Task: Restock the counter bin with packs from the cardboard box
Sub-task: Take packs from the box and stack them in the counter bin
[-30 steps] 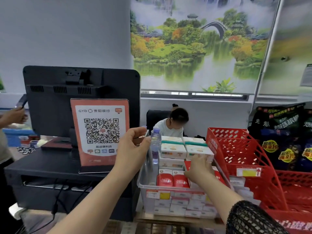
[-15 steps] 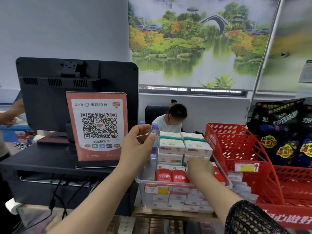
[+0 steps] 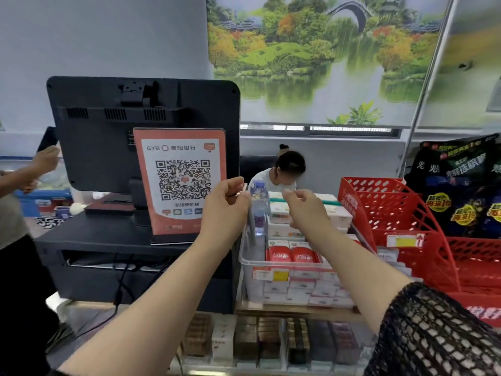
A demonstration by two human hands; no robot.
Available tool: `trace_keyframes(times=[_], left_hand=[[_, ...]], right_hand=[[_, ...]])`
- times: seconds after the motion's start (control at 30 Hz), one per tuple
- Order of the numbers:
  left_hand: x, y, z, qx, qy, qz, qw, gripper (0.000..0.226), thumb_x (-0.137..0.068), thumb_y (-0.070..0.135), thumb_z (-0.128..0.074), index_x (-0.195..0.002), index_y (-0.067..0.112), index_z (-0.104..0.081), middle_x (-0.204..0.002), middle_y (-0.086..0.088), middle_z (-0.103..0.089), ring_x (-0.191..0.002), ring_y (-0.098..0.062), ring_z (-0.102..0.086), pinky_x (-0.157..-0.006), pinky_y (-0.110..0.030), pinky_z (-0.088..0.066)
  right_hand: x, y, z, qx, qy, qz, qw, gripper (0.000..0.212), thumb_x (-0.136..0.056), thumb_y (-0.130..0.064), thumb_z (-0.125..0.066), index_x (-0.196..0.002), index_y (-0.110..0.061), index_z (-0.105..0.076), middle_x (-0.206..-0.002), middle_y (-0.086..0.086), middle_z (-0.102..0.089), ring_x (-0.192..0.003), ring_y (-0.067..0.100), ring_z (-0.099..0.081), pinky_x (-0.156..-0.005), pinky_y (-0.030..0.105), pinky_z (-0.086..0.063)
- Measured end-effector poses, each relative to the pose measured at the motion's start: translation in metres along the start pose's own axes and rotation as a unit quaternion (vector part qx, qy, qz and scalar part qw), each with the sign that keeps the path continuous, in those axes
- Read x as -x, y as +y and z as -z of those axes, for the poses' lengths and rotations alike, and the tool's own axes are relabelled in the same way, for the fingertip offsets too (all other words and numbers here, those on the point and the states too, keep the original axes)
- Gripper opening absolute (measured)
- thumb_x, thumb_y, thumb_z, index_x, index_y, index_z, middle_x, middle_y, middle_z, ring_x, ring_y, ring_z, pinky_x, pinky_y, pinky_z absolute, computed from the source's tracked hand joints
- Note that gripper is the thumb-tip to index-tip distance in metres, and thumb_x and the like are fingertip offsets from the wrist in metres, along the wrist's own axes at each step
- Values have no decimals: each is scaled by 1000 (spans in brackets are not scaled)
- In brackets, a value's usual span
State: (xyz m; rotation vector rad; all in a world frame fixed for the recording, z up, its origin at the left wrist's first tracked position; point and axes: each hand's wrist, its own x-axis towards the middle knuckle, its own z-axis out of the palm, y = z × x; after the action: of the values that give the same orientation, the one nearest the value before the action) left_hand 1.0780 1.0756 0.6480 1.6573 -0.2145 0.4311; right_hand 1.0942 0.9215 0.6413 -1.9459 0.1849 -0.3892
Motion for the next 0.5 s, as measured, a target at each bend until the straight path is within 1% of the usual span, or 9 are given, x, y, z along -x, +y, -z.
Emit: trace_keyframes(times=[0.07, 0.1, 0.17, 0.27, 0.3, 0.37, 0.43, 0.47, 0.5], left_hand=[[1, 0, 3, 14, -6, 10, 1000, 35, -94, 15, -55, -129, 20, -55, -117, 5, -61, -105, -5, -58, -93, -26, -50], [3, -1, 4, 21, -8, 17, 1000, 37, -94, 15, -55, -131, 19, -54, -117, 6, -60, -107, -7, -57, -96, -30, -49], [7, -2, 6, 35, -14, 33, 999, 41, -95, 15, -53, -135, 17, -49, -116, 6, -58, -107, -8, -57, -98, -34, -49], [19, -4, 13, 36, -19, 46, 998, 48, -96, 17, -53, -142, 18, -41, -114, 8, -59, -109, -10, -58, -100, -35, -48], [23, -4, 16, 31, -16, 47, 998, 49, -96, 17, -53, -143, 18, -40, -113, 8, -60, -109, -10, -58, -100, -36, -48], [34, -3, 24, 28, -7, 50, 998, 48, -96, 17, -51, -143, 17, -40, -110, 7, -63, -103, -10, -61, -99, -36, -49], [47, -2, 33, 19, 5, 59, 998, 46, -97, 18, -50, -142, 17, -42, -105, 8, -63, -99, -10, -62, -98, -36, -50], [54, -3, 37, 12, 14, 64, 998, 44, -97, 18, -50, -141, 17, -44, -105, 9, -62, -101, -11, -62, -99, -37, -49], [61, -4, 41, 6, 24, 69, 997, 41, -97, 18, -50, -138, 17, -47, -104, 10, -61, -104, -12, -61, -99, -38, -49]], right_hand=[[11, -18, -11, -86, -17, -26, 996, 30, -92, -48, -48, -112, -25, -49, -117, 2, -55, -107, 22, -54, -96, 45, -49], [17, -26, -15, -116, -25, -35, 992, 32, -92, -49, -47, -112, -24, -48, -116, 2, -54, -107, 23, -54, -95, 45, -49], [28, -35, -22, -149, -43, -37, 987, 31, -93, -50, -44, -111, -24, -48, -114, 3, -53, -108, 24, -53, -94, 46, -48], [46, -39, -28, -179, -75, -29, 981, 19, -96, -47, -40, -91, -31, -49, -96, 2, -55, -98, 22, -55, -93, 44, -48], [52, -40, -30, -188, -80, -26, 979, 19, -97, -47, -39, -86, -32, -46, -98, 3, -56, -98, 22, -56, -94, 44, -47], [63, -39, -35, -190, -84, -22, 978, 20, -97, -48, -39, -87, -31, -44, -114, 8, -53, -109, 26, -53, -96, 48, -46], [76, -38, -40, -205, -92, -26, 974, 23, -97, -48, -39, -103, -27, -45, -126, 12, -48, -116, 30, -49, -92, 46, -47], [81, -37, -43, -218, -96, -29, 971, 27, -97, -48, -39, -112, -25, -43, -137, 9, -42, -119, 29, -47, -87, 44, -47], [87, -34, -44, -224, -103, -27, 969, 32, -97, -48, -38, -119, -26, -41, -145, 4, -34, -121, 28, -45, -82, 42, -47]])
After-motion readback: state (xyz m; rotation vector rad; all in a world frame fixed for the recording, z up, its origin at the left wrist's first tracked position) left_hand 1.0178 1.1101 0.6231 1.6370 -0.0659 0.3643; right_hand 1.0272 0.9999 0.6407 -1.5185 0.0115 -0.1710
